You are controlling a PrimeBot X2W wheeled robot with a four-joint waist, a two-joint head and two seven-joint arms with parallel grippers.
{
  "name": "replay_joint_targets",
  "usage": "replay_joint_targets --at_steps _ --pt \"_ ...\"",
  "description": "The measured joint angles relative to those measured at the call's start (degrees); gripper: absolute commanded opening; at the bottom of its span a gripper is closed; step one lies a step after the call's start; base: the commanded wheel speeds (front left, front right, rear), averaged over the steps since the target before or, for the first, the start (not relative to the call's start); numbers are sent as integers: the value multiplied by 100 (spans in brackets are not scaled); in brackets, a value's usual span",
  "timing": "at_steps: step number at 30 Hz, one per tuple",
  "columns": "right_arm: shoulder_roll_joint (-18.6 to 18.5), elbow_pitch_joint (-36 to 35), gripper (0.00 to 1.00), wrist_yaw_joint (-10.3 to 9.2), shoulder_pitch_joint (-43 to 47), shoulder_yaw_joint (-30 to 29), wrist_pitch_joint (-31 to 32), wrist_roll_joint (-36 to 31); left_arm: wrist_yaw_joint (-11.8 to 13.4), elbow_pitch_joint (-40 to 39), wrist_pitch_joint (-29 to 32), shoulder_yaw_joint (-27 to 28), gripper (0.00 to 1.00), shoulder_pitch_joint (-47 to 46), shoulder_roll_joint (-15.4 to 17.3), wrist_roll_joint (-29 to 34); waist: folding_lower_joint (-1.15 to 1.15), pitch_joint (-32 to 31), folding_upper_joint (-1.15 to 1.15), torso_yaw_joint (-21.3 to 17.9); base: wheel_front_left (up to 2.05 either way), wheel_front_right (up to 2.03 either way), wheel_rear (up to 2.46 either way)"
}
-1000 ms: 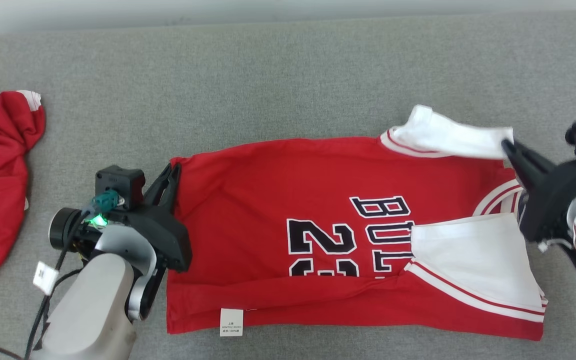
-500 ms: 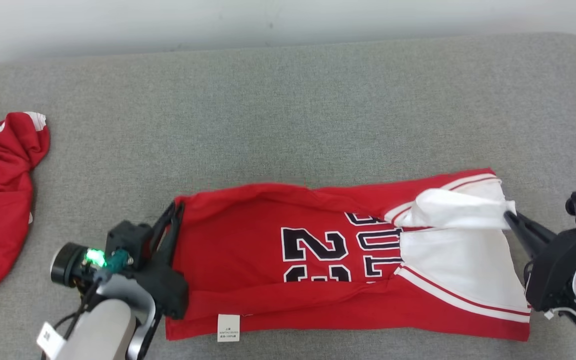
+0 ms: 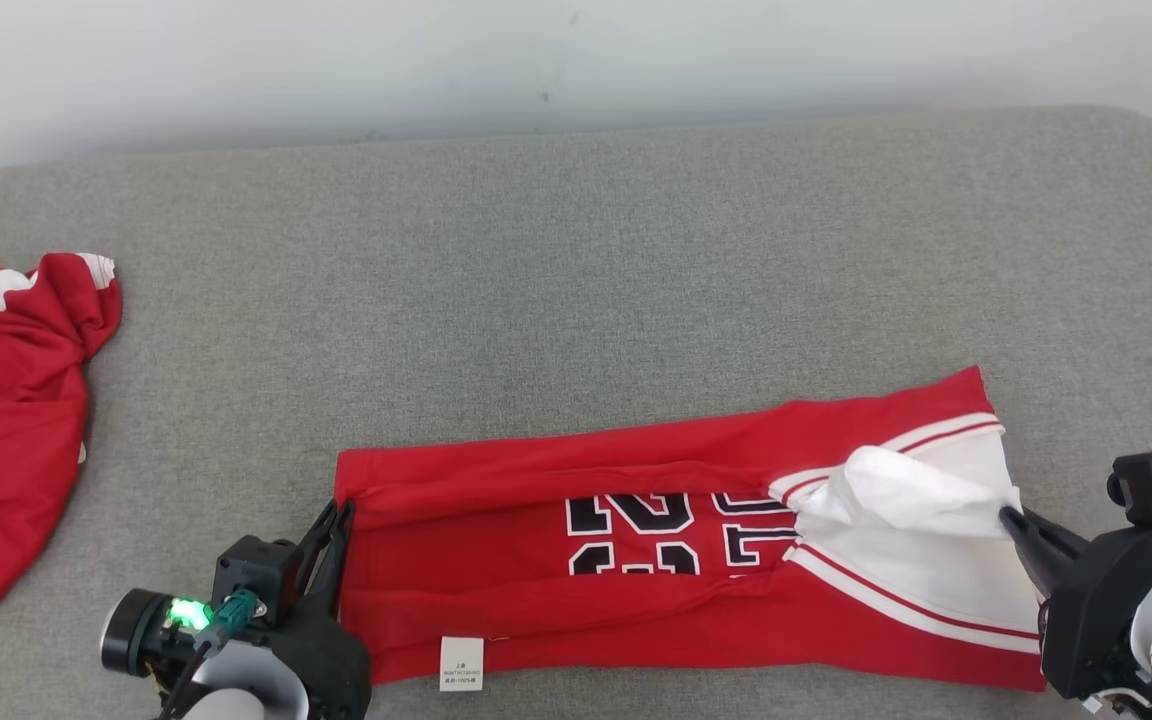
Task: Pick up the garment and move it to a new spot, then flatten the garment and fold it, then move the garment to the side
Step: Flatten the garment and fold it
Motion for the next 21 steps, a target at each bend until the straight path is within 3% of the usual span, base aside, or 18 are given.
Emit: replay_joint_targets --at_steps 3,4,5,6,7,10,11,17,21 --pt "38 -108 0 0 129 -32 156 -8 34 36 0 12 2 53 -14 -35 0 -60 0 -8 0 0 0" --pt "48 -130 0 0 180 -32 229 -7 51 48 0 22 16 77 -24 -47 0 -77 0 -12 0 0 0" --pt "59 -165 0 0 235 -40 257 -7 54 63 0 35 38 93 -26 -64 1 -90 0 -18 0 0 0" --pt "80 -191 0 0 269 -64 296 -7 62 74 0 45 85 99 -32 -81 0 -102 0 -25 0 0 0" --pt "103 -212 0 0 289 -80 344 -7 98 83 0 56 100 101 -42 -97 0 -111 0 -32 0 0 0" --pt "159 -227 0 0 376 -115 423 11 154 101 -1 83 100 113 -81 -176 0 -136 0 -45 0 0 0" --pt "200 -229 100 0 394 -134 446 12 158 99 -3 110 100 118 -97 -208 0 -146 0 -48 0 0 0" --pt "360 -245 100 0 516 -176 504 30 348 -258 -114 560 100 441 -209 -444 1 -239 0 -38 0 0 0" --pt "437 -253 100 0 690 -261 597 131 377 -918 -131 1043 100 859 -299 -499 1 -357 0 -4 0 0 0"
